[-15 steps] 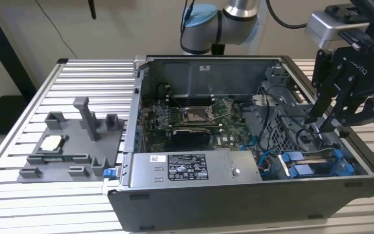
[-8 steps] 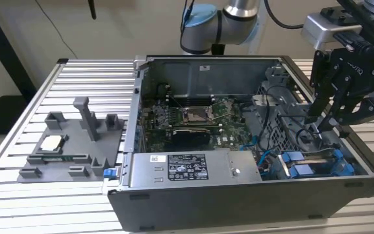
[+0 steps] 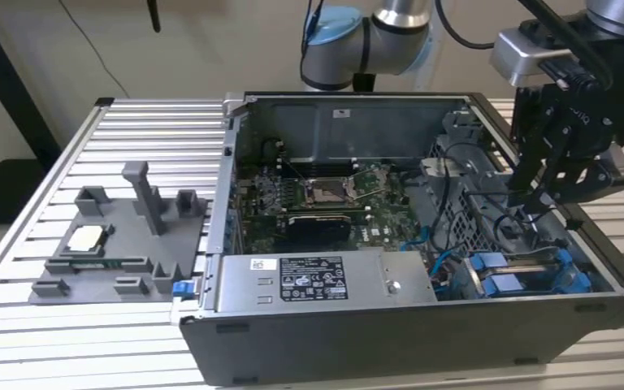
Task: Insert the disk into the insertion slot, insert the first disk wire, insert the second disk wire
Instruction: 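Insert the first disk wire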
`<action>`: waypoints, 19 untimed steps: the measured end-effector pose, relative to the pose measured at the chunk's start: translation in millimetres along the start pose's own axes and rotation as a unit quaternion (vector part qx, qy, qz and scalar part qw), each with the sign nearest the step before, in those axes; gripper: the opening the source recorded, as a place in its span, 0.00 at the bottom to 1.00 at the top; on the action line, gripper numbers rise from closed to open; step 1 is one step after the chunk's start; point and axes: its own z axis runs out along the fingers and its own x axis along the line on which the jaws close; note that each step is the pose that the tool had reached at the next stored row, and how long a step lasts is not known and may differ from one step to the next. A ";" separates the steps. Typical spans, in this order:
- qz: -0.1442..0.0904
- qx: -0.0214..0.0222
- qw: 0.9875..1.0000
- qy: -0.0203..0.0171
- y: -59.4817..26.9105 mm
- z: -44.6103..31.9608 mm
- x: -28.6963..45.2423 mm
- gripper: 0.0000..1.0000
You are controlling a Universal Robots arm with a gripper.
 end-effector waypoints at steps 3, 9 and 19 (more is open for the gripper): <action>0.001 0.001 1.000 0.000 1.2 1.7 -2.3 0.41; 0.004 0.002 1.000 -0.001 2.6 4.6 -6.2 0.41; 0.004 0.002 1.000 -0.003 2.7 6.1 -6.7 0.39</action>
